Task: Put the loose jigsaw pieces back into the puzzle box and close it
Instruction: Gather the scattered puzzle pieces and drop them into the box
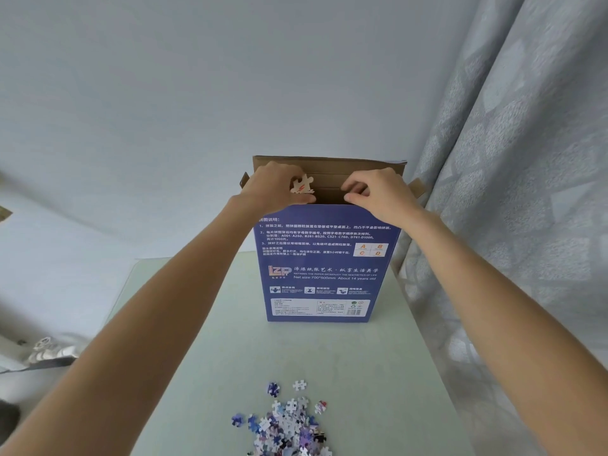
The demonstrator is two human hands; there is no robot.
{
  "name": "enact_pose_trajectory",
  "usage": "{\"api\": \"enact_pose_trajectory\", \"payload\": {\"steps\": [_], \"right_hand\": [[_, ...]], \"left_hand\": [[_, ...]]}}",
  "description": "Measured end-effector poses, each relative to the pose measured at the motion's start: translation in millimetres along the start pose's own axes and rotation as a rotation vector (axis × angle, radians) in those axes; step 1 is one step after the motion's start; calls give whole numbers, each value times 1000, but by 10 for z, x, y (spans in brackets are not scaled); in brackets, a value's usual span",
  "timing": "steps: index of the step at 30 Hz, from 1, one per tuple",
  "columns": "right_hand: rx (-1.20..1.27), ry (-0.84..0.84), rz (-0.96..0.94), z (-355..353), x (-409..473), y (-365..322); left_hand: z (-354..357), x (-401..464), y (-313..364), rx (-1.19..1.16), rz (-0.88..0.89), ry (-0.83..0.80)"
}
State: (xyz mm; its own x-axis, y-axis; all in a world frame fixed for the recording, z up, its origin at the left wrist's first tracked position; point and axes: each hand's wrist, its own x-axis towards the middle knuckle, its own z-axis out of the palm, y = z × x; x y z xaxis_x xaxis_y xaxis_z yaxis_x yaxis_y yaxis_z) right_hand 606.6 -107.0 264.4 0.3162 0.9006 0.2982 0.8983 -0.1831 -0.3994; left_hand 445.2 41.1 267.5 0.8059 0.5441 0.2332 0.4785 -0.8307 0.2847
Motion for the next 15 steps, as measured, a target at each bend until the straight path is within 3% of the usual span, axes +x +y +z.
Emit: {"api": "enact_pose_trajectory", "payload": {"steps": [6, 10, 15], "right_hand": [[-28, 7, -14, 55, -34, -15], [-18, 27, -27, 72, -45, -40], [-15, 60, -66, 108, -60, -88]], "left_hand": [[30, -58, 27, -26, 12, 59], [46, -142, -10, -160, -23, 185], [90, -221, -49, -106, 22, 145]]}}
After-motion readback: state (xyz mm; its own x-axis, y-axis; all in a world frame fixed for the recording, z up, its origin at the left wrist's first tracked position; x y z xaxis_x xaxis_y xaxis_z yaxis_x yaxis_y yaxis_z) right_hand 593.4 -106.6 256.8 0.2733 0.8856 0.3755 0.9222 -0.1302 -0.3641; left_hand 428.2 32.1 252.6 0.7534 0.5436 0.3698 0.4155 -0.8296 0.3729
